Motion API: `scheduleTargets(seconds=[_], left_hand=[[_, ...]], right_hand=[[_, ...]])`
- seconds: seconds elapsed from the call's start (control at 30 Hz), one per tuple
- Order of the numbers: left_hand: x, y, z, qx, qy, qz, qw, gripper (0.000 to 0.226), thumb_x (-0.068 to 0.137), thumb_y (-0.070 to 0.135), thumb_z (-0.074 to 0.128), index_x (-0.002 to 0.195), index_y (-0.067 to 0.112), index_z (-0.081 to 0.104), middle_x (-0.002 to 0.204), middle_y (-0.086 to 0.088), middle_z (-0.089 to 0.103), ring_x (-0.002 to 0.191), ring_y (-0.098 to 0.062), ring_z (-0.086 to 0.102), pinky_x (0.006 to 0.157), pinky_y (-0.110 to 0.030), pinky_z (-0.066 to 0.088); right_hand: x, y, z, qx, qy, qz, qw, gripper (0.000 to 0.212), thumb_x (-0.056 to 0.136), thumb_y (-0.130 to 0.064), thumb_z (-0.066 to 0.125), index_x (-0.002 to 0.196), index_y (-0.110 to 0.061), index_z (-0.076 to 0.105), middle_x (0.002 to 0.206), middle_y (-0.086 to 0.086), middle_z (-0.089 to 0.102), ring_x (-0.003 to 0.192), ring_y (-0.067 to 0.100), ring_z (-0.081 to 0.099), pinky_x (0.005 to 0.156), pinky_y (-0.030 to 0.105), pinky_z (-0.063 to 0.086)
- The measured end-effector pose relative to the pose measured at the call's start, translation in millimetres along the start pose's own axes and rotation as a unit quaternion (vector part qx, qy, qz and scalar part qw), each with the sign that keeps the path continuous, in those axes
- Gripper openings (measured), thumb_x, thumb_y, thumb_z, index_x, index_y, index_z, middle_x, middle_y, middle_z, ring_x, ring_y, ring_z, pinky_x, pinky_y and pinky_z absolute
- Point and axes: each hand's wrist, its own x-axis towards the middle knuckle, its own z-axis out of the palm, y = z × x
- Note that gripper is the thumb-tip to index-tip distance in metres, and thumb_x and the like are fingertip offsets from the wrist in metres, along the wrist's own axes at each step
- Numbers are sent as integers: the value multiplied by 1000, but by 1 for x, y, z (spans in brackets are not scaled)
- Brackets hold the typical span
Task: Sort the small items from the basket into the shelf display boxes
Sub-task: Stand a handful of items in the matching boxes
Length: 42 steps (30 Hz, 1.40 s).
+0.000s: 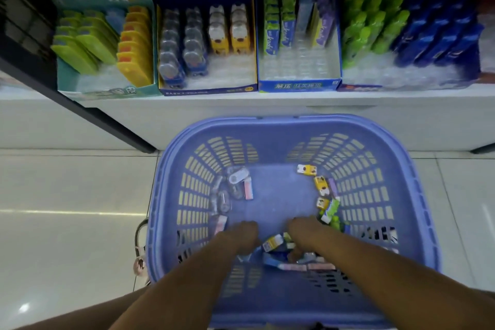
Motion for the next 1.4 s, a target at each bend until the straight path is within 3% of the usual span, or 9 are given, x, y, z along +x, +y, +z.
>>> scheduleTargets(seconds=[0.3, 0.43, 0.6, 0.73, 0.83, 0.93, 1.07, 1.23, 1.4], left_hand=[[6, 9, 16, 36, 10, 10, 999, 42, 92, 7, 55, 130, -6, 43, 135, -24, 46, 125, -36, 46, 101, -35, 34], [7, 10, 20, 65, 3, -16, 998, 38, 94, 9, 55, 129, -3, 48, 135, -21, 50, 125, -34, 49, 101, -36, 37], [5, 11, 17, 27, -11, -15, 999, 42, 93, 21, 59, 127, -3, 50, 133, -21, 51, 123, -34, 50, 100, -36, 38], [-3, 1, -6, -192, -20, -26, 981, 35, 95, 28, 53, 104, -5, 57, 98, -20, 61, 89, -28, 60, 74, -32, 45], [-13, 5, -32, -580, -63, -10, 812, 30, 93, 16, 40, 68, 3, 48, 47, -4, 41, 48, -10, 35, 45, -20, 26], [-20, 19, -59, -798, -45, 0, 601, 21, 94, 17, 41, 73, 11, 46, 63, -5, 40, 48, -10, 40, 42, -17, 29], [-35, 38, -81, -867, -12, 81, 492, 16, 90, 21, 45, 78, 12, 50, 61, -3, 50, 49, -11, 44, 45, -19, 35], [-61, 54, -95, -870, 4, 210, 446, 24, 84, 30, 48, 82, 7, 56, 74, -13, 57, 64, -27, 53, 58, -34, 41], [-91, 53, -101, -900, -20, 280, 332, 27, 83, 28, 54, 89, 4, 65, 97, -20, 67, 85, -35, 67, 78, -49, 52]], right_hand=[[4, 16, -8, 62, -67, -32, 995, 50, 78, -34, 74, 113, -2, 58, 106, 13, 57, 96, 26, 57, 76, 33, 46], [-1, 28, -11, 142, -6, -1, 990, 26, 86, -33, 63, 81, -11, 50, 83, 5, 47, 79, 20, 48, 61, 29, 35], [-9, 42, -15, 280, 65, 19, 958, 54, 90, -36, 61, 135, -11, 45, 130, 8, 50, 119, 26, 49, 92, 32, 40], [-11, 48, -24, 356, 126, 34, 925, 28, 91, -39, 58, 108, -16, 59, 107, 6, 62, 108, 28, 56, 80, 30, 40], [-21, 47, -37, 471, 177, 41, 864, 31, 90, -42, 59, 105, -15, 56, 89, 3, 55, 93, 26, 58, 76, 33, 42], [-37, 36, -49, 675, 177, -6, 716, 44, 87, -35, 64, 111, 1, 61, 91, 10, 65, 80, 20, 61, 75, 36, 53], [-70, 15, -67, 732, 199, -101, 643, 27, 87, -35, 64, 94, -10, 70, 82, 6, 71, 71, 15, 65, 67, 28, 56], [-109, -16, -96, 661, 300, -138, 674, 25, 91, -29, 59, 84, -6, 64, 63, 4, 64, 50, 14, 55, 51, 27, 50], [-144, -35, -122, 437, 451, -65, 776, 25, 89, -35, 60, 73, -17, 63, 62, -4, 59, 61, 14, 58, 57, 26, 46]])
